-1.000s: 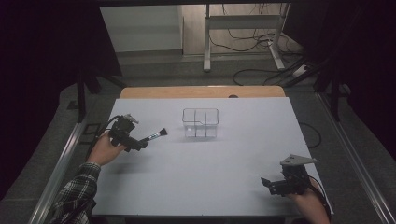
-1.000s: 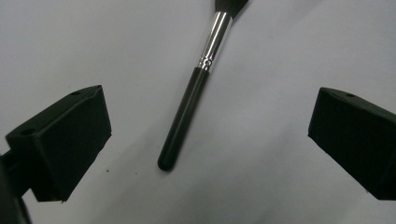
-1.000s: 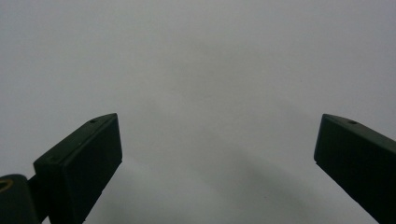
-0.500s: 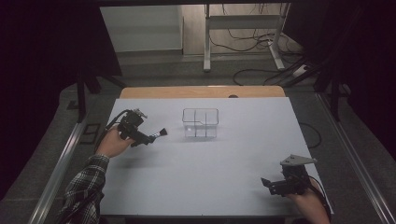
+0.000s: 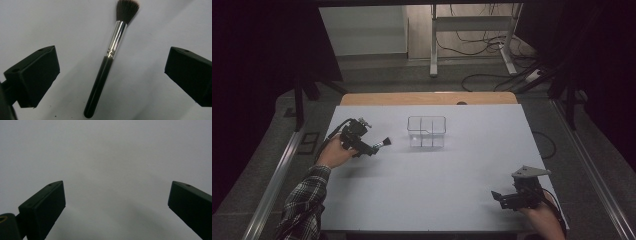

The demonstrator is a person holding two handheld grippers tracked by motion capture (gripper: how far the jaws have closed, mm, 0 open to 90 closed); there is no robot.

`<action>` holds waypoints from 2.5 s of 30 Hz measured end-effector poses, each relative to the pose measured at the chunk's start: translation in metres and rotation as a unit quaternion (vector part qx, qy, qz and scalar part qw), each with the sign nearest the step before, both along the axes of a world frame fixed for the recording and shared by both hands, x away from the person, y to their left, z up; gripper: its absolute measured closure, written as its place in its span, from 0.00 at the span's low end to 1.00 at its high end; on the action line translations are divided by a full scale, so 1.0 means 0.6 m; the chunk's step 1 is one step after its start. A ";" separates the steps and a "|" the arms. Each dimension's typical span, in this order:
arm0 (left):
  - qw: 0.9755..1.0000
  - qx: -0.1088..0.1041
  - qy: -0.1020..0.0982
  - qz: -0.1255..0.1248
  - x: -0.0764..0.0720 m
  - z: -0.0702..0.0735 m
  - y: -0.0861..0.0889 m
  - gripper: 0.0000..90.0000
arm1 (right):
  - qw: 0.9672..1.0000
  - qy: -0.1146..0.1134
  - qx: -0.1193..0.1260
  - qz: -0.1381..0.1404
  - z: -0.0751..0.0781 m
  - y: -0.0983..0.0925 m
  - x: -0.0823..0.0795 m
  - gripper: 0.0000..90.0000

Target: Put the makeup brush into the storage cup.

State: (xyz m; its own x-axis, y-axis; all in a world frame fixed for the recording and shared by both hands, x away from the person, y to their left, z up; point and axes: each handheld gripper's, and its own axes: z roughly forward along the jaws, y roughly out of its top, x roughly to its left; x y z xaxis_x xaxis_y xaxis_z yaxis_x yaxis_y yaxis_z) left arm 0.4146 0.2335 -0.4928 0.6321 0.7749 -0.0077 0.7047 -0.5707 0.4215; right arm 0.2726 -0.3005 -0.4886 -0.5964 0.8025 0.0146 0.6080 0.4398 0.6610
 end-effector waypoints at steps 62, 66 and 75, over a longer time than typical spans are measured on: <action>0.997 -0.051 0.065 -0.007 -0.004 -0.023 0.021 0.88 | 1.000 0.005 -0.001 0.007 -0.001 0.001 0.000 0.02; 0.997 -0.055 0.054 -0.008 -0.010 -0.014 0.022 0.88 | 1.000 0.006 -0.001 0.007 -0.001 0.002 0.000 0.02; 0.997 -0.067 0.036 -0.017 -0.030 -0.002 0.022 0.88 | 1.000 0.007 -0.001 0.007 -0.002 0.002 0.000 0.02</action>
